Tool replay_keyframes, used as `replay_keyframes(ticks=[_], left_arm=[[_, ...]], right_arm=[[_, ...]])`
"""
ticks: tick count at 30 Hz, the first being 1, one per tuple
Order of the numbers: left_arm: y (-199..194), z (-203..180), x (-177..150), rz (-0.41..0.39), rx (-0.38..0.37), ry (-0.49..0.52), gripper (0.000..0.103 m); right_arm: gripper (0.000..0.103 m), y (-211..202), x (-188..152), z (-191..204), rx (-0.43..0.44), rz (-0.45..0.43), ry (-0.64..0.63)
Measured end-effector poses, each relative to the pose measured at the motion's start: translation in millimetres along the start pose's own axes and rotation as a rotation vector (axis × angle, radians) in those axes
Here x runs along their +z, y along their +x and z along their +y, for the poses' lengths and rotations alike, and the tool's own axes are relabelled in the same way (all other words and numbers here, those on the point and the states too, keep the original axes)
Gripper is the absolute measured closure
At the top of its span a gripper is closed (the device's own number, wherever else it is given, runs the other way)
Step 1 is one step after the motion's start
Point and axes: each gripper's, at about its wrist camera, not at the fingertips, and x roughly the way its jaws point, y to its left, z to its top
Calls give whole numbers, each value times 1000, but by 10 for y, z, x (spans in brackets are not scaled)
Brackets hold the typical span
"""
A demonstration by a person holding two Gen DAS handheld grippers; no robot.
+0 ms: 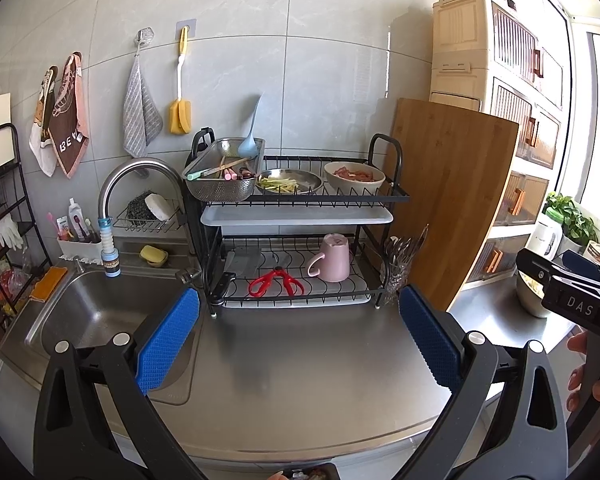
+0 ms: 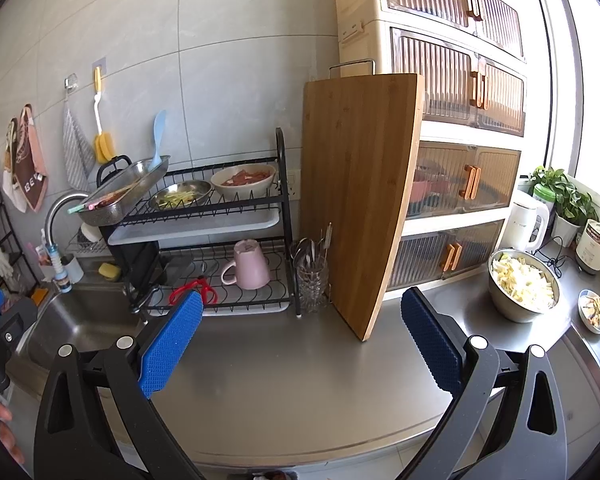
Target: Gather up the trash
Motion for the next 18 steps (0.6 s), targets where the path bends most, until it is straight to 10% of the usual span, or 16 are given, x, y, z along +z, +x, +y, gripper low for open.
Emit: replay_keyframes(ticks=[18], left_arm=[[-38, 37, -8, -8, 9, -6, 8]], right_arm=[[3, -17, -24, 4, -4, 0, 3]])
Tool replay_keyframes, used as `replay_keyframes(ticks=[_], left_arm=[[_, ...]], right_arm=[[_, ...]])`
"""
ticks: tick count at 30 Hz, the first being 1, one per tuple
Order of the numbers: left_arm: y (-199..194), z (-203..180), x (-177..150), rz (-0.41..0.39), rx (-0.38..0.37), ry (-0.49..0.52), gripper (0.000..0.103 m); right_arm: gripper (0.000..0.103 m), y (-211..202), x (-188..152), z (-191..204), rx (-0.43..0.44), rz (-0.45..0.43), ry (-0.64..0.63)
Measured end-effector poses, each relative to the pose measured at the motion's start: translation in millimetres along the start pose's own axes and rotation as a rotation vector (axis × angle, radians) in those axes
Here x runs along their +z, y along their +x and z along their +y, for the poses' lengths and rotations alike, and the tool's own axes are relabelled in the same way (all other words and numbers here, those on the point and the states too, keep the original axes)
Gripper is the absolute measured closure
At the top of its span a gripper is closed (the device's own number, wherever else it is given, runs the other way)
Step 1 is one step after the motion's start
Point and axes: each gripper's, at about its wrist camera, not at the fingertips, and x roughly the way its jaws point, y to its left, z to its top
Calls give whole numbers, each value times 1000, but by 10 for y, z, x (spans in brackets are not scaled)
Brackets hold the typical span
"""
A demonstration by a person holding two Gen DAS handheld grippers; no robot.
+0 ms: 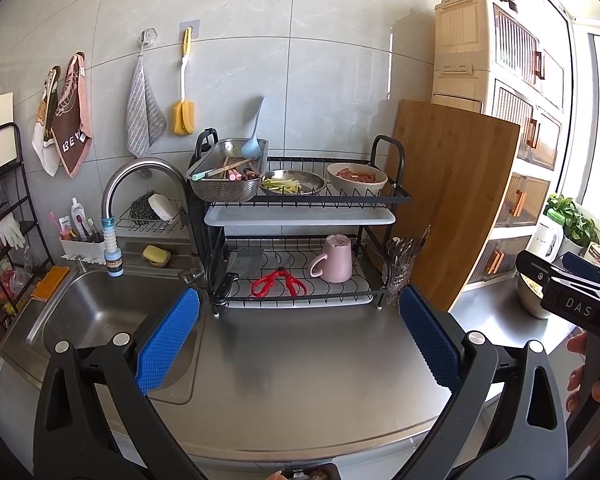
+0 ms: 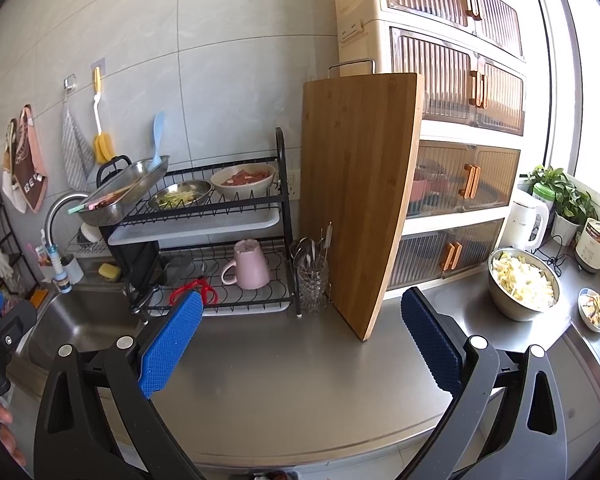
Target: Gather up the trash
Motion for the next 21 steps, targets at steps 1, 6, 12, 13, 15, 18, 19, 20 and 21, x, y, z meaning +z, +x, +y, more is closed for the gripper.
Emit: replay_keyframes(ticks=[1, 6, 12, 13, 15, 18, 19, 20, 21], left_arm=[[-2, 2, -1, 0, 1, 0, 8], [-1, -2, -12, 3, -2, 5, 8], [24, -15, -19, 9, 25, 20, 8], [36, -13, -18, 12, 23, 19, 8], [72, 2, -16, 26, 20, 6, 8], [111, -20, -15, 24, 69, 22, 8], [133, -30, -8, 28, 83, 27, 8], [154, -34, 3, 34, 84, 28, 8], [178, -35, 8, 41, 74, 24, 8]], right_arm=[[3, -2, -2, 2, 1, 0, 1], [3, -9, 5, 0, 2, -2, 8], [3, -4, 10, -1, 2, -2, 7], [3, -2, 11, 0, 3, -2, 6], [3, 14, 12, 3, 4, 1, 2], [3, 47, 14, -12, 4, 5, 5], [3, 59, 14, -21, 4, 6, 7], [3, 77, 17, -31, 4, 8, 10], [3, 94, 17, -41, 3, 10, 12]])
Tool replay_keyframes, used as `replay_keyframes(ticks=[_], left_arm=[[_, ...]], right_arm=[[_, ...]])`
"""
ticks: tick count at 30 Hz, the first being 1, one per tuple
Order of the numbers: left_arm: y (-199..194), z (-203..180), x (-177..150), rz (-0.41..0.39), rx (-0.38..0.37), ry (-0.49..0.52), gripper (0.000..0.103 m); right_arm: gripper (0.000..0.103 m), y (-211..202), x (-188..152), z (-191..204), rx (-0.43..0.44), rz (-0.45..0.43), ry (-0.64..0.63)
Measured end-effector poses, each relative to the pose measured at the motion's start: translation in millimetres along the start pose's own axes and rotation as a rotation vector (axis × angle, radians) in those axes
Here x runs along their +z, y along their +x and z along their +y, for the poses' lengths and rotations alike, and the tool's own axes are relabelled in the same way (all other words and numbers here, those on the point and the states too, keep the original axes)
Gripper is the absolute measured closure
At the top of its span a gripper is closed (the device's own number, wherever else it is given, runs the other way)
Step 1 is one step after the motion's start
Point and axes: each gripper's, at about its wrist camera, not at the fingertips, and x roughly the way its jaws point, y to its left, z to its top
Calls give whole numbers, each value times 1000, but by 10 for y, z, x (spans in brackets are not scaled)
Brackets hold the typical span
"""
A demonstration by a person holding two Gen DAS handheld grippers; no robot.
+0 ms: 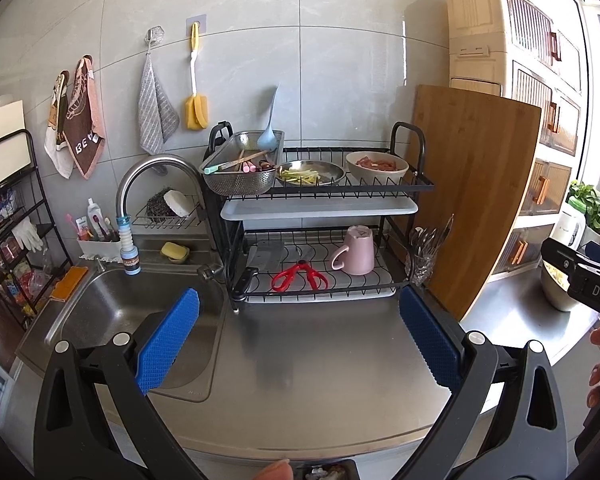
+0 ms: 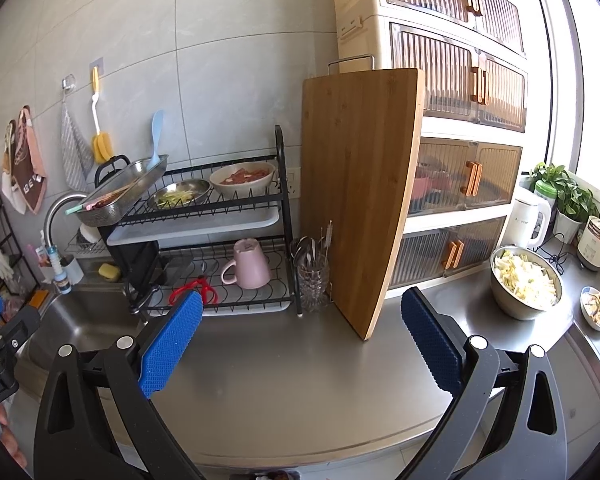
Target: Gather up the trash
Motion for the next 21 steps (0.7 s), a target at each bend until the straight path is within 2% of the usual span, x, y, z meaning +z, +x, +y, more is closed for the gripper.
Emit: replay_keyframes(ticks=[9, 17, 21], left_arm=[[141, -36, 56, 15, -21, -21, 8], [226, -22, 98, 51, -16, -69, 8], [234, -36, 104, 45, 8, -53, 8]], right_arm=[[3, 207, 43, -66, 6, 30, 3], [3, 267, 129, -109, 20, 33, -10], [3, 258, 154, -114, 22, 25, -16]])
